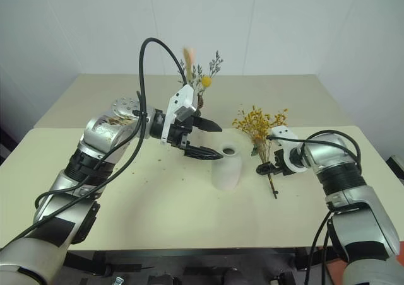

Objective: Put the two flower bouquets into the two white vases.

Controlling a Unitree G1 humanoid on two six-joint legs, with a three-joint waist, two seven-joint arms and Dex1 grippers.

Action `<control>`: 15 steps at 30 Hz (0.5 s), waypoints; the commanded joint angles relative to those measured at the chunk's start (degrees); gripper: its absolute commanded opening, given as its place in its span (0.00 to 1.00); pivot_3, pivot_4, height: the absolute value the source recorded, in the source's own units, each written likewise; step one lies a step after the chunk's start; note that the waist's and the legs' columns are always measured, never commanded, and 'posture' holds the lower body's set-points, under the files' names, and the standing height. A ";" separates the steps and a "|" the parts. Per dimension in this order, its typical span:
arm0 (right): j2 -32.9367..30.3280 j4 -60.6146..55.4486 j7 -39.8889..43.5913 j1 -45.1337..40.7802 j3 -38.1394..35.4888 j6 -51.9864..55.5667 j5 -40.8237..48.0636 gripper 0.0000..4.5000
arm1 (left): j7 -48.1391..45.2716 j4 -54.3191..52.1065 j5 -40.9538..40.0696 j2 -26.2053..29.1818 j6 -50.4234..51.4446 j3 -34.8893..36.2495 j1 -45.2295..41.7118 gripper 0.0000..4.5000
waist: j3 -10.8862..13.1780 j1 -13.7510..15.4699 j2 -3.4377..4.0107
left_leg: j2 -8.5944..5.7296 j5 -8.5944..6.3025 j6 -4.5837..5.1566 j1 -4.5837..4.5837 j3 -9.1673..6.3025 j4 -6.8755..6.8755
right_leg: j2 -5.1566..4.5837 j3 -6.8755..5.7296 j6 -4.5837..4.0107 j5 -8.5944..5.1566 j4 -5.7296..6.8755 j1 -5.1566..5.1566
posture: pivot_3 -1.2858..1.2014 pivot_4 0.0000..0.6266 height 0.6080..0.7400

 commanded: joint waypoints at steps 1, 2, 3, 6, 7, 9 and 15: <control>0.96 2.69 0.71 -1.40 0.79 -2.89 -2.53 1.00 | 0.19 -1.37 -0.26 0.17 0.58 1.26 -1.47 0.99 | 0.00 0.01 0.00 | 0.00 0.00 0.00 0.02 0.00 0.01 | 0.00 0.00 0.00 0.00 0.01 0.01 | 0.52 0.24 1.00; 1.34 3.58 0.96 -1.61 0.91 -3.38 -3.00 1.00 | 0.41 -1.48 -0.09 0.30 0.69 1.26 -1.38 0.99 | 0.00 -0.01 0.00 | 0.00 0.00 0.00 0.05 0.00 0.01 | 0.00 0.00 0.00 0.00 0.02 0.03 | 0.52 0.24 1.00; 1.62 4.41 1.29 -1.78 1.00 -3.90 -3.45 1.00 | 0.66 -1.60 0.13 0.44 0.87 1.23 -1.31 0.99 | 0.00 -0.04 0.01 | 0.00 0.00 0.00 0.09 0.00 0.01 | 0.01 0.00 0.00 0.00 0.02 0.06 | 0.52 0.24 1.00; 2.09 6.13 2.30 -2.19 1.17 -5.04 -4.58 0.96 | 1.10 -1.64 0.35 0.71 1.09 1.30 -1.22 1.00 | -0.01 -0.17 0.01 | 0.01 0.00 0.00 0.14 0.01 0.01 | 0.02 0.01 0.00 0.00 0.03 0.09 | 0.52 0.24 1.00; 2.09 5.99 2.68 -2.17 1.13 -4.95 -4.85 0.91 | 1.12 -1.72 0.23 0.81 1.14 1.41 -1.21 1.00 | -0.01 -0.17 0.01 | 0.01 0.00 0.00 0.14 0.00 0.00 | 0.02 0.01 0.00 0.00 0.03 0.09 | 0.52 0.24 1.00; 1.99 5.44 3.48 -2.05 0.97 -4.81 -5.26 0.79 | 1.20 -1.93 0.00 0.98 1.29 1.55 -1.22 1.00 | -0.01 -0.16 0.01 | 0.01 0.00 0.00 0.13 0.00 0.00 | 0.02 0.01 0.00 0.00 0.03 0.09 | 0.52 0.24 1.00; 1.13 2.24 4.92 -1.14 -0.58 -3.43 -5.55 0.32 | 1.52 -1.71 -0.01 0.96 0.79 1.63 -1.33 1.00 | -0.01 -0.13 0.01 | 0.01 0.00 0.00 0.09 -0.01 0.00 | 0.02 0.01 0.00 0.00 0.03 0.05 | 0.52 0.24 1.00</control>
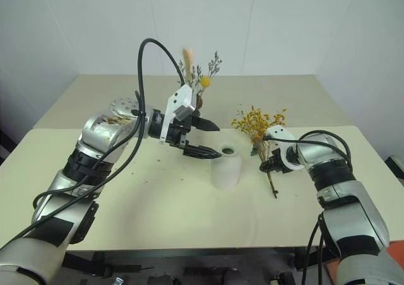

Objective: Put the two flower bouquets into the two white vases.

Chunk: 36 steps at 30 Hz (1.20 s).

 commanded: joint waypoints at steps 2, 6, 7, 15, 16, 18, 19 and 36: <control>-0.92 -2.21 0.20 0.55 -2.28 1.42 0.22 0.17 | 0.38 -1.03 0.02 0.03 -0.55 1.65 -1.69 1.00 | 0.00 0.04 0.00 | 0.00 0.00 0.00 0.00 0.00 0.00 | 0.00 0.00 0.00 0.00 0.00 -0.01 | 0.52 0.24 1.00; -1.17 -1.53 -2.81 0.33 -6.41 2.75 0.53 0.00 | 0.57 0.30 0.35 -0.47 -1.31 1.65 -2.26 1.00 | 0.00 0.16 0.00 | -0.01 0.00 0.00 -0.03 0.00 0.00 | -0.01 -0.01 0.00 0.00 -0.01 -0.01 | 0.52 0.24 1.00; -1.10 -0.60 -3.97 -0.18 -7.58 3.27 0.42 0.00 | 0.53 0.57 0.40 -0.48 -1.54 1.67 -2.29 1.00 | 0.00 0.17 0.00 | -0.01 0.00 0.00 -0.03 0.00 0.00 | -0.01 0.00 0.00 0.00 0.00 -0.02 | 0.52 0.24 1.00; 0.22 -2.29 -18.29 -3.11 -27.20 -0.47 3.70 0.00 | 0.02 1.56 0.52 0.01 -1.91 1.86 -1.92 1.00 | 0.01 0.10 0.02 | -0.01 0.00 0.00 -0.04 0.02 -0.04 | -0.01 0.02 0.00 0.00 0.00 -0.06 | 0.52 0.24 1.00; 0.87 -5.16 -19.81 -2.45 -30.54 -2.60 4.99 0.00 | 0.02 1.57 0.54 0.04 -1.83 1.84 -1.80 1.00 | 0.01 0.09 0.02 | 0.00 0.00 0.00 -0.05 0.01 -0.05 | -0.01 0.02 0.00 0.00 0.00 -0.06 | 0.52 0.24 1.00; 2.61 -11.75 -21.26 -0.54 -36.10 -6.50 8.08 0.00 | -0.12 1.58 0.61 0.13 -1.76 1.70 -1.61 1.00 | 0.02 0.05 0.03 | -0.01 0.00 0.00 -0.05 0.02 -0.06 | -0.01 0.05 0.00 0.00 0.00 -0.08 | 0.52 0.24 1.00; 3.51 -14.55 -21.68 0.35 -37.94 -7.93 9.37 0.00 | -0.25 1.56 0.63 0.21 -1.72 1.66 -1.52 1.00 | 0.02 0.04 0.03 | 0.00 0.00 0.00 -0.05 0.01 -0.07 | 0.00 0.05 0.00 0.00 0.00 -0.08 | 0.52 0.24 1.00; 14.93 -49.96 -16.95 13.68 -39.58 -18.12 29.30 0.00 | -3.17 0.47 1.36 1.43 1.81 -0.38 -0.71 1.00 | 0.03 0.09 0.05 | 0.00 0.00 0.00 -0.02 -0.02 -0.04 | 0.01 0.01 0.01 0.00 0.04 -0.03 | 0.52 0.24 1.00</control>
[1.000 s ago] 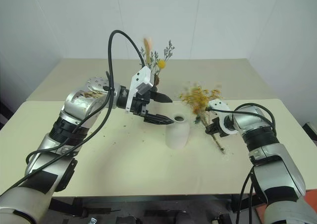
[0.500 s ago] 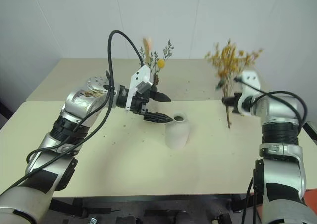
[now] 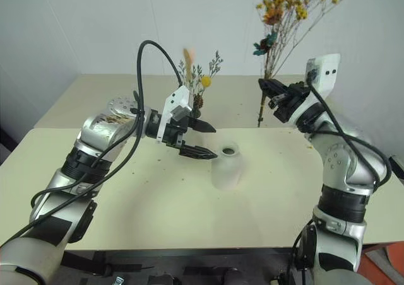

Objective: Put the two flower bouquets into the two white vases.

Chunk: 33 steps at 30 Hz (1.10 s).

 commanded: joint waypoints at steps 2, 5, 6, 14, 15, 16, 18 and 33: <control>0.29 -6.46 1.48 0.76 0.95 -2.57 5.68 0.00 | -0.72 -2.06 0.18 0.88 1.37 -0.47 -0.24 1.00 | 0.00 0.01 0.00 | 0.00 0.00 0.00 0.00 0.00 0.00 | 0.00 0.00 0.00 0.00 0.00 0.00 | 0.52 0.24 1.00; 0.54 -8.53 1.48 1.27 1.82 -2.05 8.74 0.00 | -1.38 -1.99 0.61 1.66 1.51 -1.21 -0.33 1.00 | 0.00 0.03 0.00 | 0.00 0.00 0.00 -0.01 -0.01 -0.01 | 0.01 -0.01 0.00 0.00 -0.02 -0.01 | 0.52 0.24 1.00; 0.45 -8.82 1.32 1.43 2.12 -2.05 9.14 0.00 | -1.39 -1.92 0.67 1.76 1.54 -1.29 -0.37 1.00 | 0.00 0.04 0.00 | 0.01 0.00 0.00 -0.02 -0.01 -0.01 | 0.01 -0.01 0.00 0.00 -0.01 -0.01 | 0.52 0.24 1.00; 1.42 -9.83 1.13 8.02 7.32 -6.10 6.74 0.00 | -1.44 -2.09 0.81 1.80 1.56 -1.18 -0.31 1.00 | 0.00 0.07 0.00 | 0.01 0.00 0.00 -0.02 -0.01 0.01 | 0.01 -0.02 0.00 -0.01 -0.02 0.00 | 0.52 0.24 1.00; 1.42 -9.46 0.98 8.51 7.91 -6.93 6.06 0.00 | -1.46 -2.09 0.82 1.81 1.55 -1.19 -0.32 1.00 | 0.00 0.03 0.00 | 0.01 0.00 0.00 -0.04 0.00 0.00 | 0.00 -0.02 0.00 -0.01 -0.02 -0.01 | 0.52 0.24 1.00; 1.52 -9.16 0.65 8.95 8.28 -7.44 5.75 0.00 | -1.48 -2.09 0.83 1.82 1.53 -1.21 -0.35 1.00 | 0.00 0.00 0.00 | 0.01 0.00 0.00 -0.03 0.00 0.01 | 0.01 -0.01 0.00 -0.01 -0.02 -0.02 | 0.52 0.24 1.00; 1.67 -9.09 0.26 9.59 8.95 -8.26 5.31 0.00 | -1.53 -2.14 0.85 1.86 1.55 -1.24 -0.40 1.00 | 0.00 0.05 0.00 | 0.01 0.00 0.00 -0.01 0.00 0.01 | 0.01 -0.01 0.00 -0.01 -0.01 -0.02 | 0.52 0.24 1.00; 2.89 -9.26 -1.07 16.32 13.71 -16.66 -0.36 0.23 | -2.09 -2.01 1.27 2.14 1.22 -1.49 -0.54 1.00 | 0.00 0.02 0.00 | 0.02 0.00 0.00 -0.01 0.00 0.01 | 0.03 -0.01 0.00 -0.01 -0.03 0.00 | 0.52 0.24 1.00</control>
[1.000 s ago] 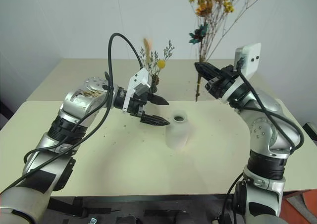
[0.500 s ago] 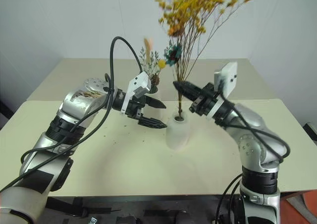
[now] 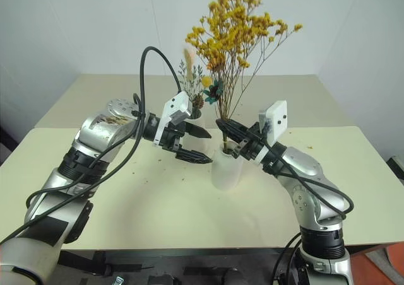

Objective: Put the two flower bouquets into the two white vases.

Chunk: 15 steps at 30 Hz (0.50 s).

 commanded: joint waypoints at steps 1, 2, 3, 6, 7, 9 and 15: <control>-0.24 -1.65 -0.51 0.73 -0.50 -3.56 -1.33 0.31 | -0.48 -1.75 0.24 0.45 -0.29 0.21 -0.65 1.00 | 0.00 0.02 0.00 | 0.00 0.00 0.00 0.01 0.00 0.00 | 0.01 0.00 0.00 0.00 0.00 0.00 | 0.52 0.24 1.00; -0.40 -1.60 -0.61 1.05 -0.63 -3.93 -1.54 0.39 | -0.52 -1.69 0.27 0.42 -0.33 0.19 -0.71 1.00 | 0.00 0.05 0.00 | 0.01 0.00 0.00 0.01 0.00 0.00 | 0.02 0.00 0.00 0.00 0.00 0.00 | 0.52 0.24 1.00; -0.60 -1.61 -0.59 1.37 -0.78 -4.24 -1.65 0.46 | -0.60 -1.63 0.31 0.40 -0.43 0.15 -0.77 1.00 | 0.00 0.07 0.00 | 0.01 0.00 0.00 0.00 -0.01 0.00 | 0.02 -0.01 0.00 0.00 0.00 0.00 | 0.52 0.24 1.00; -1.29 -2.24 -0.36 2.59 -1.09 -4.93 -2.19 0.71 | -0.85 -1.30 0.43 0.31 -0.73 0.06 -1.01 1.00 | 0.00 0.05 0.00 | 0.01 0.00 0.00 0.00 0.00 0.00 | 0.01 0.00 0.00 0.00 0.00 0.00 | 0.52 0.24 1.00; -1.54 -2.52 -0.28 3.07 -1.14 -5.06 -2.28 0.79 | -0.88 -1.17 0.48 0.25 -0.81 0.02 -1.09 1.00 | 0.00 0.06 0.00 | 0.01 0.00 0.00 0.00 0.00 0.00 | 0.01 0.00 0.00 0.00 0.00 0.00 | 0.52 0.24 1.00; -2.19 -3.21 -0.11 4.27 -1.31 -5.30 -2.20 0.93 | -0.92 -1.01 0.59 0.09 -0.98 -0.05 -1.23 1.00 | 0.00 0.09 0.00 | 0.01 0.00 0.00 0.00 -0.01 0.00 | 0.02 -0.01 0.00 0.00 0.00 0.00 | 0.52 0.24 1.00; -5.23 -5.00 1.41 7.68 -3.42 -4.61 -0.12 0.99 | -0.95 -0.50 0.99 -0.14 -1.76 -0.05 -1.34 1.00 | 0.00 0.10 0.00 | 0.01 0.00 0.00 0.00 0.00 0.00 | 0.02 0.00 0.00 -0.01 0.00 0.01 | 0.52 0.24 1.00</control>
